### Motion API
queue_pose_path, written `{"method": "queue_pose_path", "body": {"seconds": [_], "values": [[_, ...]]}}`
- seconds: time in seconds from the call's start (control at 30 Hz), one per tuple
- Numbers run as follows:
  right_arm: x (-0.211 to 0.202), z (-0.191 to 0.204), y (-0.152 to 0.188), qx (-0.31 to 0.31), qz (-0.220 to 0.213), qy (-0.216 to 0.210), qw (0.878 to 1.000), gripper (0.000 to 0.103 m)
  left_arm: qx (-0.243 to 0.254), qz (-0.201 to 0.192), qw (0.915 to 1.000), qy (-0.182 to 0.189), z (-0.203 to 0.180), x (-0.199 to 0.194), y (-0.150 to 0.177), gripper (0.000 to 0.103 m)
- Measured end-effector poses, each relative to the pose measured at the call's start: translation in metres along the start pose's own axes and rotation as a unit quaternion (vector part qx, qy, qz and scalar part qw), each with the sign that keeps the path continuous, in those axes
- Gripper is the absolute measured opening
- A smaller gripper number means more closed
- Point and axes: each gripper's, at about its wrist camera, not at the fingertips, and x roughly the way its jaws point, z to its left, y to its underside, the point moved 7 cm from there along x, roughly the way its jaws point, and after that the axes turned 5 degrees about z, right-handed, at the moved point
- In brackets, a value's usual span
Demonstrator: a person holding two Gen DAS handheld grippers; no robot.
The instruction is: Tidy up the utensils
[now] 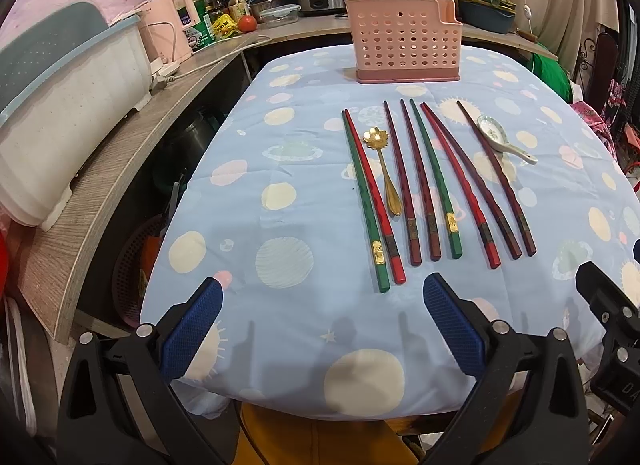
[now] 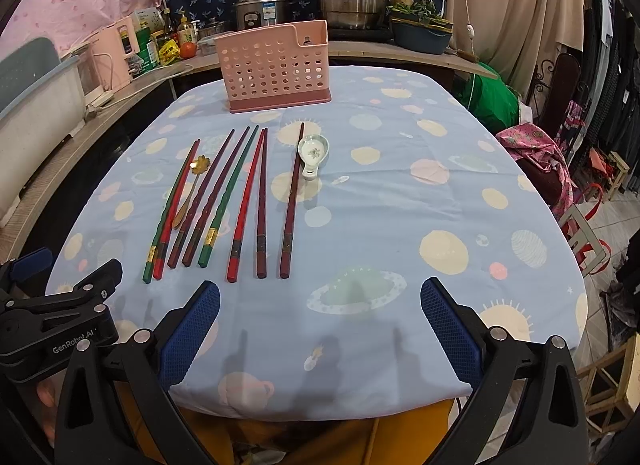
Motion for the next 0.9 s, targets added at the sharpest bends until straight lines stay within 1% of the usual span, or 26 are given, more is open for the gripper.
{"method": "queue_pose_path", "body": {"seconds": [0.1,0.13,0.9], "values": [[-0.0036,0.0043,0.0003,-0.002,0.000,0.001,1.000,0.096,-0.002,0.000,1.0000,0.000,0.0041,-0.0009,0.0008,0.096],[-0.0035,0.0046,0.0006,-0.003,0.001,0.001,1.000,0.096,-0.002,0.002,1.0000,-0.002,-0.0032,0.0014,0.0008,0.096],[-0.0039,0.0083,-0.0023,-0.004,0.000,-0.001,1.000,0.096,-0.003,0.001,1.0000,-0.005,0.0000,0.0002,-0.0006,0.096]]}}
